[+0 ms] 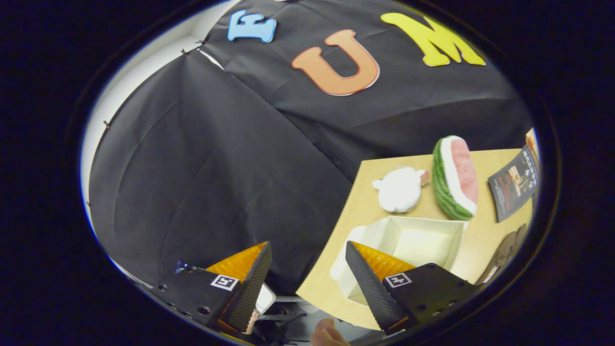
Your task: Open the storage box then place both shoes into the box .Put the left shoe in first, then the right shoe, with the right side of both shoes facing outward in a uniform manner.
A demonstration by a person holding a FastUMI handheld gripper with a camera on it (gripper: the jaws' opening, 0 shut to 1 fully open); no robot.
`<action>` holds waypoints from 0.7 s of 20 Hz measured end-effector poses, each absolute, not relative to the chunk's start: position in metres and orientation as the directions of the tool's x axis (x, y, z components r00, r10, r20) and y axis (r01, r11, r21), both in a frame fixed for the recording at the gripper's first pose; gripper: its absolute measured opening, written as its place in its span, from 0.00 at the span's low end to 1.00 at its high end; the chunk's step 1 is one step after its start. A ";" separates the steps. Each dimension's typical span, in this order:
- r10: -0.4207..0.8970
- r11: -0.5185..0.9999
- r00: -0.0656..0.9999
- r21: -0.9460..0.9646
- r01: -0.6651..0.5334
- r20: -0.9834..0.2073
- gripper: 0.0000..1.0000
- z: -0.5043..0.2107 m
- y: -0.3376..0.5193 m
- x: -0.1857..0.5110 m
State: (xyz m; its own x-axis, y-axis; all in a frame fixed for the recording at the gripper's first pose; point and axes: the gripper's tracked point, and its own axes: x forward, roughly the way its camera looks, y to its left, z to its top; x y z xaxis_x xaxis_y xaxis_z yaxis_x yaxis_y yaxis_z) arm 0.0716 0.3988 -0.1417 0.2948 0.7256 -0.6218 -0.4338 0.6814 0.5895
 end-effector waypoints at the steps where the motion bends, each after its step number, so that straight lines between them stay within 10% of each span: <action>1: 0.700 0.709 0.311 0.568 -0.419 -0.643 0.94 -0.151 0.380 0.081; 14: 0.312 0.945 0.285 0.267 -0.187 -0.906 0.96 -0.345 0.087 0.099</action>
State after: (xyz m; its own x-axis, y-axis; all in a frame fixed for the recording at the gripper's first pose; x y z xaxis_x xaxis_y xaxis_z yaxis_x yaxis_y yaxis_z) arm 0.0987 0.0872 -0.3453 0.2850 0.3124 -0.9062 -0.1871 0.9453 0.2671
